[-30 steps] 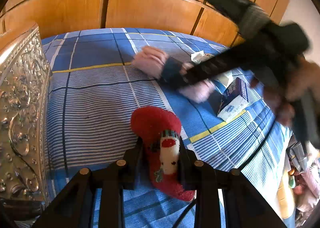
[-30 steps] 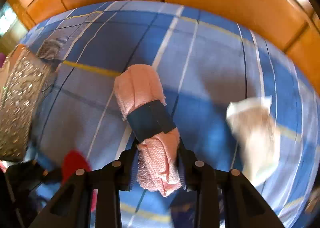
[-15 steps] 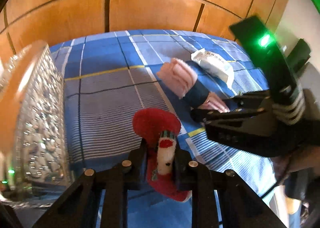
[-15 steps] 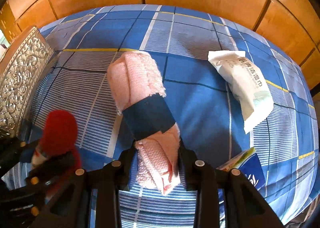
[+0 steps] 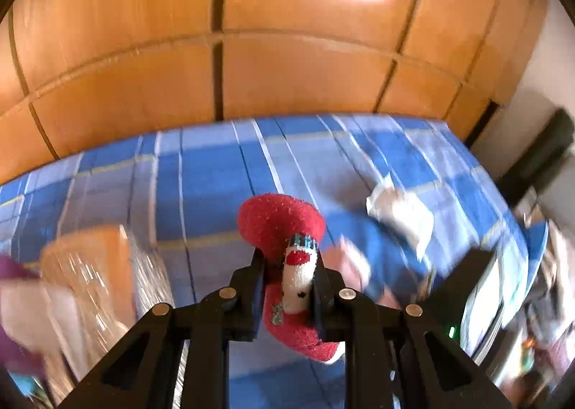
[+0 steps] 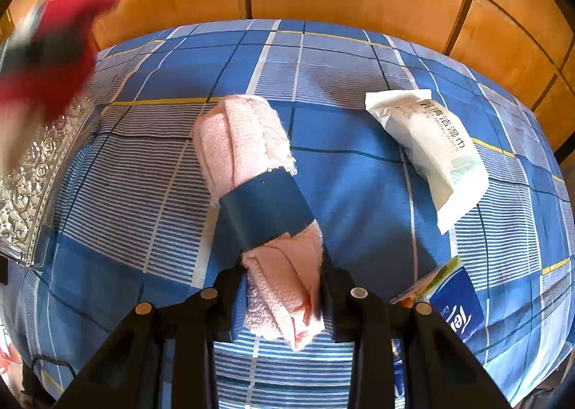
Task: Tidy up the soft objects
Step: 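Release the red sock into the tray with the left gripper while the right holds pink socks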
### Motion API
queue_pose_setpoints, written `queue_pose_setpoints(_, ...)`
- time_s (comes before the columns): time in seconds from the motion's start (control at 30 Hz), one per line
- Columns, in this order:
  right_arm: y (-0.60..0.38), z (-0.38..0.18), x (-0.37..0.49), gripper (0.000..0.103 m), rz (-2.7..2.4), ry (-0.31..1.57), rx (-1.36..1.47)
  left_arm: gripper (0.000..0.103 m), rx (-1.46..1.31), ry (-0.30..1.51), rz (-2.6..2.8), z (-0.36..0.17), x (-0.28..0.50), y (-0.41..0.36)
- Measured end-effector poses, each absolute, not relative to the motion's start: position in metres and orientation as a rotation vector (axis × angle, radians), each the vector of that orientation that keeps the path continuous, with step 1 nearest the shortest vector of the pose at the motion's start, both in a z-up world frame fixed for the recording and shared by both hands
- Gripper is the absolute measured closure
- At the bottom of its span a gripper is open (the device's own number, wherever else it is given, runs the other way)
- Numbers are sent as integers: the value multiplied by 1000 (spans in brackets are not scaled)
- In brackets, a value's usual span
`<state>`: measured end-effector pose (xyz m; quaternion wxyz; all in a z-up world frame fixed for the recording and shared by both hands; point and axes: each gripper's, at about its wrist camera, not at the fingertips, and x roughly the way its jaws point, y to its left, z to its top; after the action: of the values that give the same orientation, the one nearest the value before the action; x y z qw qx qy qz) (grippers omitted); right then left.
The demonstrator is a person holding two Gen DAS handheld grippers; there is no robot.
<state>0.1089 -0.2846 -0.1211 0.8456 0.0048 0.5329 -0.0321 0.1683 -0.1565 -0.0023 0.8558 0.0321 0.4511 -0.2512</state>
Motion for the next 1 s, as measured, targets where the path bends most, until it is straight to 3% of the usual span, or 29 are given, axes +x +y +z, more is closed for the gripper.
queue_pose_setpoints(0.23,-282,-121,108,70,-79,1114,-3,82,46,942,-379,35,248,-118)
queue_pose_setpoints(0.5,-278,-120,103,70,-88,1096,-14,82,-45,898,-152,72,297,5)
queue_pose_setpoints(0.67,-273,-119,98,70,-99,1082,-27,82,-66,859,-28,77,285,96)
queue_pose_setpoints(1.0,-264,-119,96,70,-130,1077,-79,82,-194,861,105,31,184,250)
